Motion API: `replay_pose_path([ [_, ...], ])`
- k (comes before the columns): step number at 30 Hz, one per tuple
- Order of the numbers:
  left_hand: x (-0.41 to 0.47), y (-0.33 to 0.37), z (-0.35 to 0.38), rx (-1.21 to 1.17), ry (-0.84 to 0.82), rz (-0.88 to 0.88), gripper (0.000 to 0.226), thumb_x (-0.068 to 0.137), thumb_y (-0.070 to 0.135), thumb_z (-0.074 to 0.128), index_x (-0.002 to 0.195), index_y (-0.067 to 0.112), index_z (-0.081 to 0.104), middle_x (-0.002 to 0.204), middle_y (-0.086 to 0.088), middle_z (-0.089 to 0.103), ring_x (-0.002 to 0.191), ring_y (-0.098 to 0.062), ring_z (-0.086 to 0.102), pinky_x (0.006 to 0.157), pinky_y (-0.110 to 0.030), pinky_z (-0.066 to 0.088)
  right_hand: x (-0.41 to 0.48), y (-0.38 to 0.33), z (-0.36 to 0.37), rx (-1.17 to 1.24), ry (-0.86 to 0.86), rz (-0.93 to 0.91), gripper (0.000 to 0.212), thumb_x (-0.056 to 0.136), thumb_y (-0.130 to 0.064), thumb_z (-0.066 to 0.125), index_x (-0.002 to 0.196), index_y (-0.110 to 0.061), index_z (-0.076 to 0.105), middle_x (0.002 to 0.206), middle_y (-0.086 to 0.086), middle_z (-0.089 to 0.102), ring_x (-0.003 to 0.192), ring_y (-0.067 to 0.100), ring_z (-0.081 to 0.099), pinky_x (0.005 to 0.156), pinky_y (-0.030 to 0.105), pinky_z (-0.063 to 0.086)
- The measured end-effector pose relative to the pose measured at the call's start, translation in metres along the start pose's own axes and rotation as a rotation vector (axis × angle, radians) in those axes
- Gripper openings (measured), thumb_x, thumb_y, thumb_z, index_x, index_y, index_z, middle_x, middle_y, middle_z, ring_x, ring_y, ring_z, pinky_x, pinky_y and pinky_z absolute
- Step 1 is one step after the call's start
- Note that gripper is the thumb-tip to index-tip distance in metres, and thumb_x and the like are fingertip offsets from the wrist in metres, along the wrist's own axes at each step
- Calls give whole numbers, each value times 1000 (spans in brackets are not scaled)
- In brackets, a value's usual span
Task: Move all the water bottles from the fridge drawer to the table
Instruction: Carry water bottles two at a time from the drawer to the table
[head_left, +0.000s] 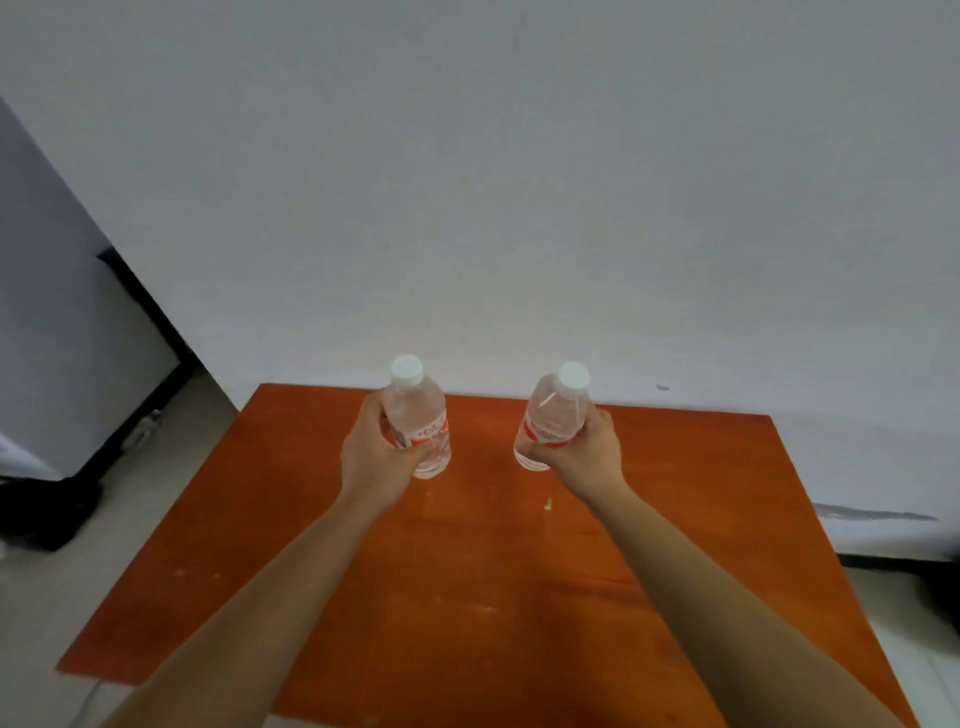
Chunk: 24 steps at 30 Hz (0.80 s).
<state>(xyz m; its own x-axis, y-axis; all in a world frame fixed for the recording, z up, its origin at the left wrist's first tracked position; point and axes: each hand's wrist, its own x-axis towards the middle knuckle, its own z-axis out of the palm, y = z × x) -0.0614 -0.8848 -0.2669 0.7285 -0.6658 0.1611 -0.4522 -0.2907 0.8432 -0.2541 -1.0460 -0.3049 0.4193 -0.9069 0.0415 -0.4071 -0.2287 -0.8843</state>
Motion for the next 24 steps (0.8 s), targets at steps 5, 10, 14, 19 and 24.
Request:
replay_pose_path([
  [5,91,-56,17,56,-117,-18,82,63,25,92,133,24,51,124,5,58,113,-17,58,92,-34,50,54,1,52,-74,41,127,76,54,-52,92,119,-27,60,109,-9,65,99,14,62,81,30,52],
  [10,168,-105,43,57,-247,-61,80,66,21,90,135,25,51,128,5,62,116,-16,58,98,-37,50,110,11,102,-151,49,237,74,57,-53,90,120,-30,60,108,-13,69,98,12,65,82,31,56],
  [14,206,-135,67,81,-314,-91,80,66,25,90,136,24,51,127,5,63,114,-16,59,95,-32,49,146,26,141,-195,68,326,76,56,-45,93,121,-25,59,113,-8,69,103,17,65,87,37,56],
  [19,237,-157,95,114,-397,-102,80,70,22,88,140,21,48,132,0,62,117,-21,60,98,-33,47,181,44,176,-223,39,389,79,61,-37,92,128,-23,52,115,-3,69,105,22,66,89,37,55],
  [24,260,-169,112,126,-427,-104,80,74,18,85,142,20,44,135,-3,61,117,-23,61,99,-39,50,205,53,195,-292,-27,376,77,70,-28,88,135,-21,46,119,-1,67,109,20,65,91,32,52],
])
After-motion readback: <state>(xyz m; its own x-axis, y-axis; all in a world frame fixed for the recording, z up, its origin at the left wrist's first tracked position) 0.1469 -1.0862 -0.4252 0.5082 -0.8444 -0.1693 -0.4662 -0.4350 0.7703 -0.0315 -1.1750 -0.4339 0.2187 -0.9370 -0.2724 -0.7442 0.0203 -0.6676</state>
